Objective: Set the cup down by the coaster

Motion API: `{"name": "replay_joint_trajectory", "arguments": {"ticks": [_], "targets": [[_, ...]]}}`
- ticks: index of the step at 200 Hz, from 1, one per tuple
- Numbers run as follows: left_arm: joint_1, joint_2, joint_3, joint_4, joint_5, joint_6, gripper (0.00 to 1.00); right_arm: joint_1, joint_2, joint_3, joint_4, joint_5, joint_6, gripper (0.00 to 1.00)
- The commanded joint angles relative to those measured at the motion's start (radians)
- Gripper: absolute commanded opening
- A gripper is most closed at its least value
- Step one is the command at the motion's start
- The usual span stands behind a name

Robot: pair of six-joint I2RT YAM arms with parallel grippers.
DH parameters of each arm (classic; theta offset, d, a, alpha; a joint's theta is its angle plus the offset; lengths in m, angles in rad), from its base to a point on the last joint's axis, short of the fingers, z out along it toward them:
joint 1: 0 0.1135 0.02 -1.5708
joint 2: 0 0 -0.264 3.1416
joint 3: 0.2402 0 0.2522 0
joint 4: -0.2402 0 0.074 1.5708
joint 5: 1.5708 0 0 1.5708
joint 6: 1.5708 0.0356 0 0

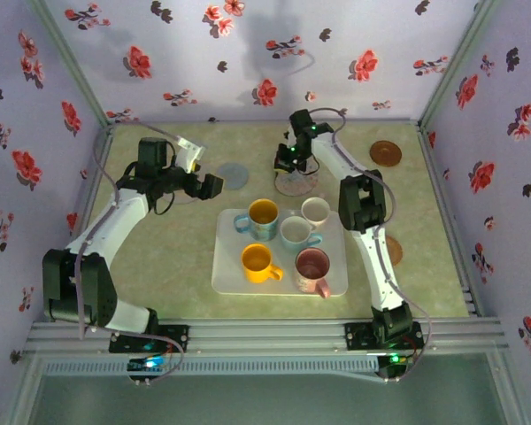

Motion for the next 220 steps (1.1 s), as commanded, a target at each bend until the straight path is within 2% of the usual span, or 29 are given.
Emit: {"name": "replay_joint_trajectory", "arguments": {"ticks": [1, 36, 61, 164, 220], "targets": [[0.011, -0.005, 0.004, -0.029, 0.02, 0.033, 0.99, 0.023, 0.035, 0.055, 0.028, -0.051, 0.034, 0.0], [0.012, -0.011, 0.001, -0.035, 0.019, 0.033, 0.99, 0.03, 0.063, 0.083, 0.023, -0.056, 0.048, 0.0], [0.012, -0.012, -0.002, -0.037, 0.019, 0.033, 1.0, 0.032, 0.071, 0.083, 0.026, -0.055, 0.053, 0.06], [0.014, -0.012, -0.008, -0.044, 0.016, 0.038, 0.99, 0.044, 0.106, 0.118, 0.037, -0.092, 0.076, 0.07], [0.015, -0.012, -0.014, -0.042, 0.015, 0.042, 0.99, 0.05, 0.111, 0.118, 0.036, -0.099, 0.074, 0.12]]}}
